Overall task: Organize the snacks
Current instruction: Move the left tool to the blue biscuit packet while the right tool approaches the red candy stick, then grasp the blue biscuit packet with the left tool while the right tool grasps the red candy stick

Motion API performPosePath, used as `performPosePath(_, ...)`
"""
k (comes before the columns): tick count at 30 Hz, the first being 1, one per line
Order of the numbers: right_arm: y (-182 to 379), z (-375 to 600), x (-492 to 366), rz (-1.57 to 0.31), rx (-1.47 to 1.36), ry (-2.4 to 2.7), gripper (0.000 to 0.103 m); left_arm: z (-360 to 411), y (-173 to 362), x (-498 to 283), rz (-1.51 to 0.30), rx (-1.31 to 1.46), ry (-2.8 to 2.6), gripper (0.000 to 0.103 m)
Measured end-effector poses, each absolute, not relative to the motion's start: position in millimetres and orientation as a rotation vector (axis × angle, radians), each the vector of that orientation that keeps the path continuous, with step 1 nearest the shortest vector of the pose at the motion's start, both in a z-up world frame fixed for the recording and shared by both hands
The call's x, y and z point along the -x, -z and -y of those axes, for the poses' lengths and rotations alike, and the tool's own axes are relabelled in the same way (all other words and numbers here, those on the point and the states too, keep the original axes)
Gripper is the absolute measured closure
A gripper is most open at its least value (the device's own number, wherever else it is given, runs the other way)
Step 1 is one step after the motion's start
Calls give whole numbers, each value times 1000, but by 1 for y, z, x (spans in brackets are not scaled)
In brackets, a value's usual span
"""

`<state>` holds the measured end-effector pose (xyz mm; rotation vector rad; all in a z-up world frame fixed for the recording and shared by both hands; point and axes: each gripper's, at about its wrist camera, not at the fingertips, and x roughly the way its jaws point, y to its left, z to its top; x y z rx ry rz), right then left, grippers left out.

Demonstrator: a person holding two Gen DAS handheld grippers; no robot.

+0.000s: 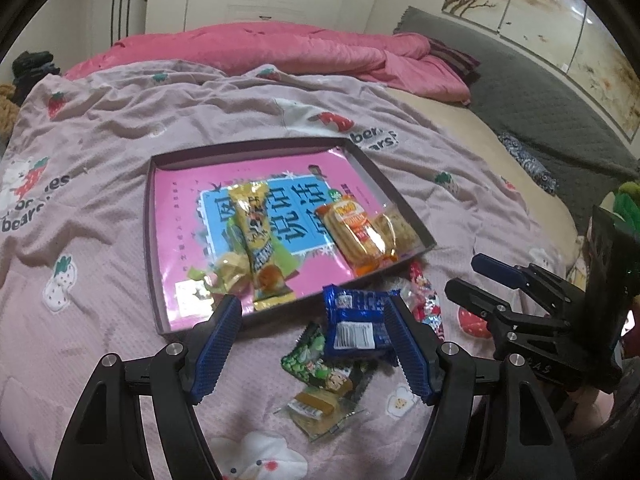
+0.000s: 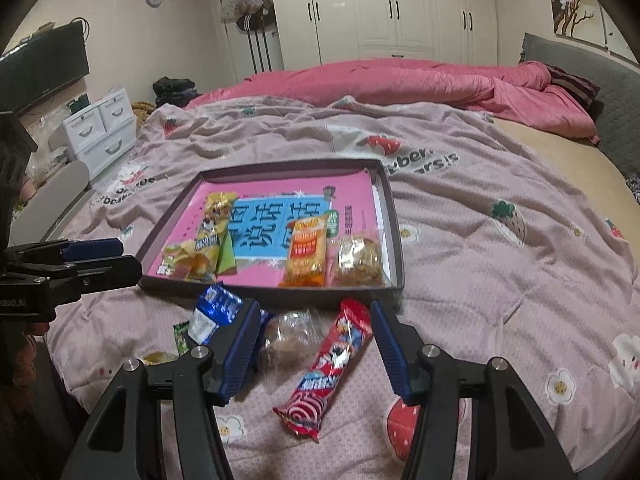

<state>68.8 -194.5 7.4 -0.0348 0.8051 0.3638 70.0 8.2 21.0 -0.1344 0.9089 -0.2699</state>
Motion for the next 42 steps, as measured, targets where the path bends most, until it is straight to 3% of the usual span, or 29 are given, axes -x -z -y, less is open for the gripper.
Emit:
performPosePath(20,46,188,-71,-976,140,-331,46,45,10,-70,-991,8,323,28)
performPosePath(36,56,196,-83,-985,135,-300,47,64,35,-91,-1067,-49,265,28)
performPosePath(42,64,190,-94,-976,139,-315,55,65,43,-96,-1095,-42,255,28)
